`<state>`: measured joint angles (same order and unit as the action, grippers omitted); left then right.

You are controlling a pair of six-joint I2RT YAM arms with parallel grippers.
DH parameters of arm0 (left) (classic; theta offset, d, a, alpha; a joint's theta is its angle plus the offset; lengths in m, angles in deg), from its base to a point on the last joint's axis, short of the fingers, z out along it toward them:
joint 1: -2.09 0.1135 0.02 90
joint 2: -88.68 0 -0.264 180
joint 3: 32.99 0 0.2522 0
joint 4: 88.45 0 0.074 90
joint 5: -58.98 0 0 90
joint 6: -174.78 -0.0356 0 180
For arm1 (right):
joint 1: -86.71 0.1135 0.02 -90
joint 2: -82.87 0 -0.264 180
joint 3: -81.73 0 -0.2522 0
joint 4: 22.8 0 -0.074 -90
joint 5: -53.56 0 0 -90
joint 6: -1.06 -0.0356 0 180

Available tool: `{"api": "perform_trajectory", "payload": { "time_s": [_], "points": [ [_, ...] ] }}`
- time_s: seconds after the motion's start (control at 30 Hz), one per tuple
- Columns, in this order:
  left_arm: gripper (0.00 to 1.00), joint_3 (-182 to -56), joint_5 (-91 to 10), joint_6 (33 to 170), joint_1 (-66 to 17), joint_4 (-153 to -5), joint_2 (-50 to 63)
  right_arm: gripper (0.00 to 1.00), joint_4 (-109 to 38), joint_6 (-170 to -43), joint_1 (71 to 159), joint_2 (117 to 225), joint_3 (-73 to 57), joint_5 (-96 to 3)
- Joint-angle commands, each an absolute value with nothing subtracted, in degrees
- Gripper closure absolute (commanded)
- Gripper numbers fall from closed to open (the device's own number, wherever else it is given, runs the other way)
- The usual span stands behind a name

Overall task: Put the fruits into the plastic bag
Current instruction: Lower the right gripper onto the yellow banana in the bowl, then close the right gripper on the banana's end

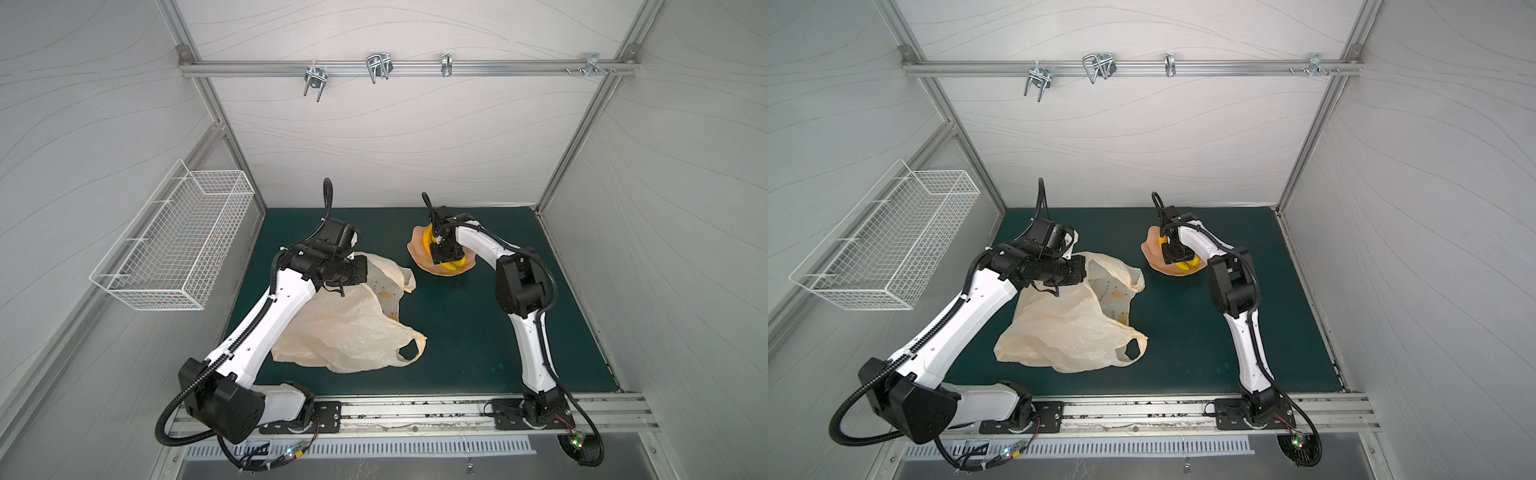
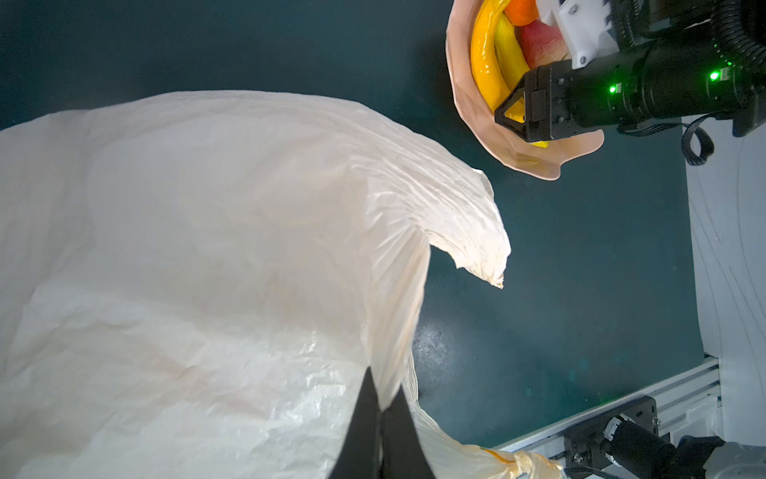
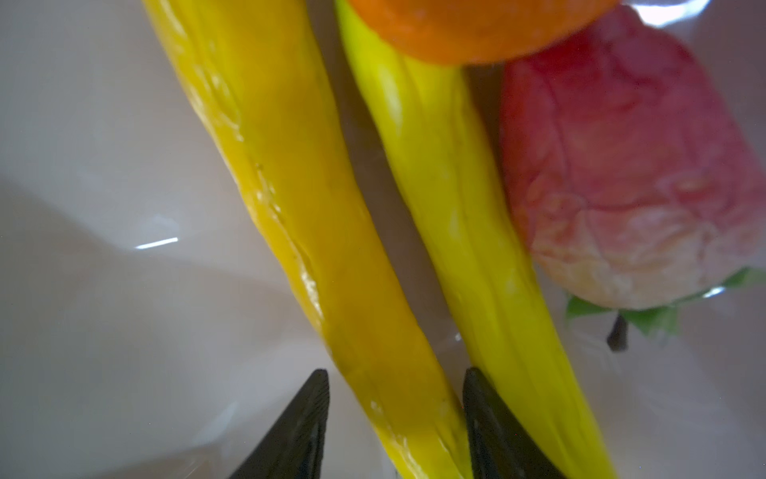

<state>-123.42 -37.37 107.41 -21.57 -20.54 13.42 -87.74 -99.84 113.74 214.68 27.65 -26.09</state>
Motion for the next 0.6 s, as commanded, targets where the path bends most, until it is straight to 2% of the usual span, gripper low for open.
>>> {"api": "perform_trajectory", "payload": {
  "time_s": [0.0,0.13,0.43,0.57],
  "points": [
    [1.0,-123.4,-37.3,107.4,-21.4,-20.2,14.9,0.44,-90.0,-98.7,113.4,216.3,28.8,-26.7],
    [1.0,-123.5,-37.2,107.5,-21.4,-20.2,14.9,0.46,-89.9,-98.6,113.4,216.7,28.3,-27.4],
    [1.0,-123.1,-37.2,107.4,-21.4,-20.2,15.3,0.71,-88.9,-98.4,113.4,215.5,27.2,-28.7],
    [1.0,-123.0,-37.3,107.4,-21.4,-20.3,15.2,0.78,-87.2,-98.6,113.4,213.0,25.7,-28.7]
  ]
}}
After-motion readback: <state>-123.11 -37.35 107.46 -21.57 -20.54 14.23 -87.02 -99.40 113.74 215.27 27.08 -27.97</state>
